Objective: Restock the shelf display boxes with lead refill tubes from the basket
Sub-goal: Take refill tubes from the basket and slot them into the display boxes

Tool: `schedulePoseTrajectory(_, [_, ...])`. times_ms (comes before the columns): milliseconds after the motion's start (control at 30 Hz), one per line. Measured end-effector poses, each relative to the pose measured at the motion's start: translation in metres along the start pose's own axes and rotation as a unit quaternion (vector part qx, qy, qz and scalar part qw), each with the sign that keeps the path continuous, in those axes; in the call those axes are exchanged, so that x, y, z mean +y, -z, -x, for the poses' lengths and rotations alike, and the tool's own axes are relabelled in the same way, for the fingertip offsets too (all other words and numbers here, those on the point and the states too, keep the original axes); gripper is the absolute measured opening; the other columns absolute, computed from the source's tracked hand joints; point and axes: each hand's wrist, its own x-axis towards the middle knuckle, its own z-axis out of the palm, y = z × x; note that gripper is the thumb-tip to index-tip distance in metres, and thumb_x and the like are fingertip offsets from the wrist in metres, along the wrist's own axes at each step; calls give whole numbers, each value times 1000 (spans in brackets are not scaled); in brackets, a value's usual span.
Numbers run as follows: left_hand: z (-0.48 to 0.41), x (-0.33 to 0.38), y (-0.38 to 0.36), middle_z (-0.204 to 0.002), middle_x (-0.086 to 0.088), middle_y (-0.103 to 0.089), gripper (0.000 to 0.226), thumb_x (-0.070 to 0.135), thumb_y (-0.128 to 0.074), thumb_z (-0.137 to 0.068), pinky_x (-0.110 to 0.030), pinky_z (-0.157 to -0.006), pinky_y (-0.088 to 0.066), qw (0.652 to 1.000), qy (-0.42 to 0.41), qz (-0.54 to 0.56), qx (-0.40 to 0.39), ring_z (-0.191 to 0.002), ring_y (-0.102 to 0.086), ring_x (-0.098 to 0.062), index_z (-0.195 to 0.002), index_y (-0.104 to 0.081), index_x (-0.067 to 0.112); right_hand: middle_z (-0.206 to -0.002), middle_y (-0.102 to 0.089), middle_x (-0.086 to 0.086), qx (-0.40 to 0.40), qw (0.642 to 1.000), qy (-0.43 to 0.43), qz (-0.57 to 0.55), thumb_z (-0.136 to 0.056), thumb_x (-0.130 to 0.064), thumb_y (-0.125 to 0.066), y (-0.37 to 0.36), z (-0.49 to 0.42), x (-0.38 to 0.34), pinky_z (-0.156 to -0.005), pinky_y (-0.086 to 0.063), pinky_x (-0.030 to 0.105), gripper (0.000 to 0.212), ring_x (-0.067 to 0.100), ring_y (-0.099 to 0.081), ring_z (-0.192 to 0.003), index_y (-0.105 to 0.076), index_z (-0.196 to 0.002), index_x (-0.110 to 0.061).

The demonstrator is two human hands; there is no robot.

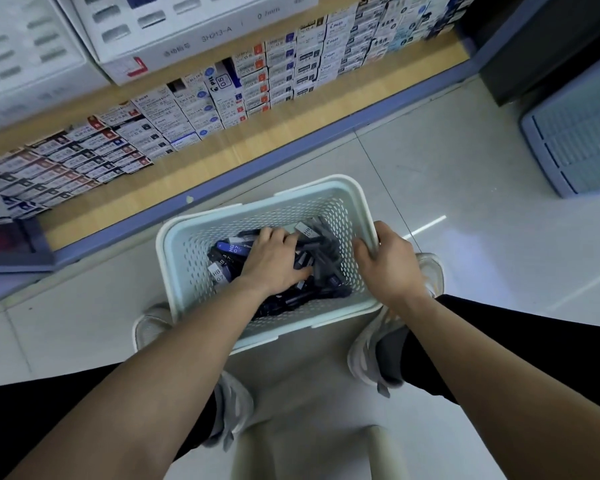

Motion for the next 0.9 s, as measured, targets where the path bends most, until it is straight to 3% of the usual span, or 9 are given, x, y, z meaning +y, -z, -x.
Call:
schedulePoseTrajectory(233, [-1,6,9,-144,-13,-44,96,63,-68,-81,-40,-112,-33,999,19,11,-31,-131,-40,-31,-151,-32,8,-69,-58,4,-19,1000,2,-2,-98,-34,-54,2,-2,-1,-52,-42,35,23,23,-54,-59,-55,-91,-11])
schedulePoseTrajectory(400, [3,10,8,-139,-15,-45,93,54,-76,-79,-41,-105,-42,994,65,64,-67,-127,-45,-31,-147,-35,6,-66,-56,-2,-21,1000,14,0,-98,-36,-56,4,0,-3,-48,-39,30,23,21,-54,-56,-58,-89,-15])
schedulePoseTrajectory(667, [6,8,14,-137,-11,-40,88,53,-74,-81,-39,-94,-45,982,92,133,-100,-122,-50,-31,-147,-36,8,-62,-53,-6,-10,1000,15,-11,-97,-36,-59,5,2,-3,-48,-35,28,22,17,-51,-54,-58,-83,-18])
schedulePoseTrajectory(767, [6,4,14,-142,-12,-44,87,50,-75,-82,-39,-99,-44,978,90,153,-112,-126,-48,-31,-147,-36,7,-61,-52,-7,-8,1000,17,-10,-97,-36,-59,5,2,-4,-47,-33,27,22,15,-50,-54,-57,-82,-19])
schedulePoseTrajectory(900, [9,0,18,-143,-7,-50,83,41,-76,-86,-31,-92,-42,955,106,248,-123,-117,-52,-23,-150,-32,10,-63,-56,-4,-7,1000,18,-8,-97,-38,-58,4,1,-2,-49,-39,30,24,18,-53,-55,-58,-83,-17])
